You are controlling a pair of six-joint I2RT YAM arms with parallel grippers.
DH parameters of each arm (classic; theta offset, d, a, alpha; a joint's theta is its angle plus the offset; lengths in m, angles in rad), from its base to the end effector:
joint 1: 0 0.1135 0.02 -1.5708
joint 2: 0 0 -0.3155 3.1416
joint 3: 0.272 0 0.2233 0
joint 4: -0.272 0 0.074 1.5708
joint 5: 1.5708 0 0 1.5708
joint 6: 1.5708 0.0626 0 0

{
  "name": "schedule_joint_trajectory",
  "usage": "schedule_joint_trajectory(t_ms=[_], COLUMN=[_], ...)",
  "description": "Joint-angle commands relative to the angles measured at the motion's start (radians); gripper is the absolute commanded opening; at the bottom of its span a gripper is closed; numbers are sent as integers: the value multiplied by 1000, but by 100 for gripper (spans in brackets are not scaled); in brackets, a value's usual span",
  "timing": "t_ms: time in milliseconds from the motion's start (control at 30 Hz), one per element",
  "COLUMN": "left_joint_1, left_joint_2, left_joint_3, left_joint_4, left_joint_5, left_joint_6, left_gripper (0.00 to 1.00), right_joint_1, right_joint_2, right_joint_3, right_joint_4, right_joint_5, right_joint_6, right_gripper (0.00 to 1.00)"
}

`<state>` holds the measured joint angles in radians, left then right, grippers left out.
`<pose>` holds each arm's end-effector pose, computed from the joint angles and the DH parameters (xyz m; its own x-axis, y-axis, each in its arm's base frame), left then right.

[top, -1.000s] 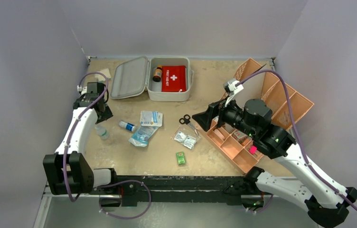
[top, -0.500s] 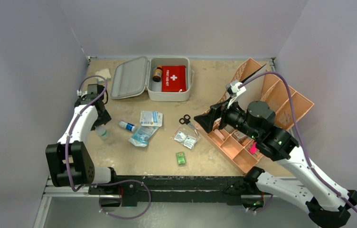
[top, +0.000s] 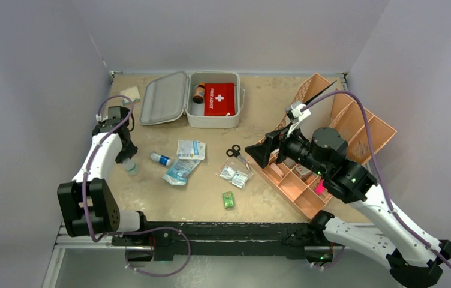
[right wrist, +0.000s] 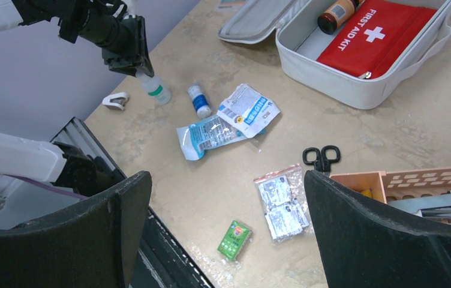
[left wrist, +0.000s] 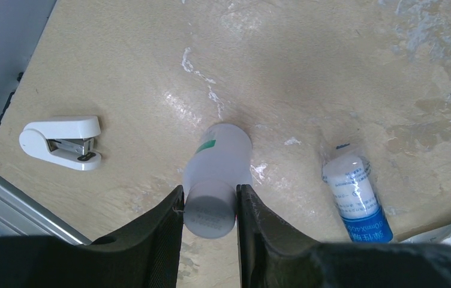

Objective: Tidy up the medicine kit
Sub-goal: Pick up the pill bottle at the center of the board, then place the pill bottle in the medicine box.

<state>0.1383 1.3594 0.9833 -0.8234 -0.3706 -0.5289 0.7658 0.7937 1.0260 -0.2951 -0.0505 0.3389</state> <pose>0.2186 0.0533 0.2754 -0.6663 -0.5676 -0.4835 -0.6890 0.7166 0.1083 0.0919 0.0927 0.4378 -0.2849 0.1867 -0.9402 -0.6721 0.6605 0.3348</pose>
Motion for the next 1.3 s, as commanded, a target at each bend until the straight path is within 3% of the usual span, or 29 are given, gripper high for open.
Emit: schedule_joint_trajectory(t_ms=[0, 133, 467, 667, 767, 1033, 1167, 1267], left_joint_1=[7, 7, 7, 5, -15, -208, -233, -243], left_joint_2=[-39, -76, -155, -172, -162, -162, -149, -142], left_joint_3=[28, 75, 286, 415, 461, 457, 437, 434], left_joint_4=[-2, -22, -112, -136, -143, -89, -38, -38], left_joint_5=[32, 48, 448, 913, 1076, 1328, 1483, 1507], left_joint_6=[45, 109, 323, 333, 315, 286, 271, 283], left_gripper=[17, 0, 0, 0, 0, 0, 0, 0], right_joint_1=[2, 1, 2, 2, 2, 4, 10, 18], right_joint_2=[0, 15, 113, 192, 257, 423, 484, 524], right_joint_3=[13, 15, 145, 205, 248, 327, 326, 326], right_joint_4=[14, 26, -68, -17, -6, 16, 47, 64], right_joint_5=[0, 24, -19, -185, -278, -438, -483, -485], right_joint_6=[-3, -9, -25, -75, -100, -127, -147, -150], right_gripper=[99, 99, 99, 89, 84, 76, 82, 79])
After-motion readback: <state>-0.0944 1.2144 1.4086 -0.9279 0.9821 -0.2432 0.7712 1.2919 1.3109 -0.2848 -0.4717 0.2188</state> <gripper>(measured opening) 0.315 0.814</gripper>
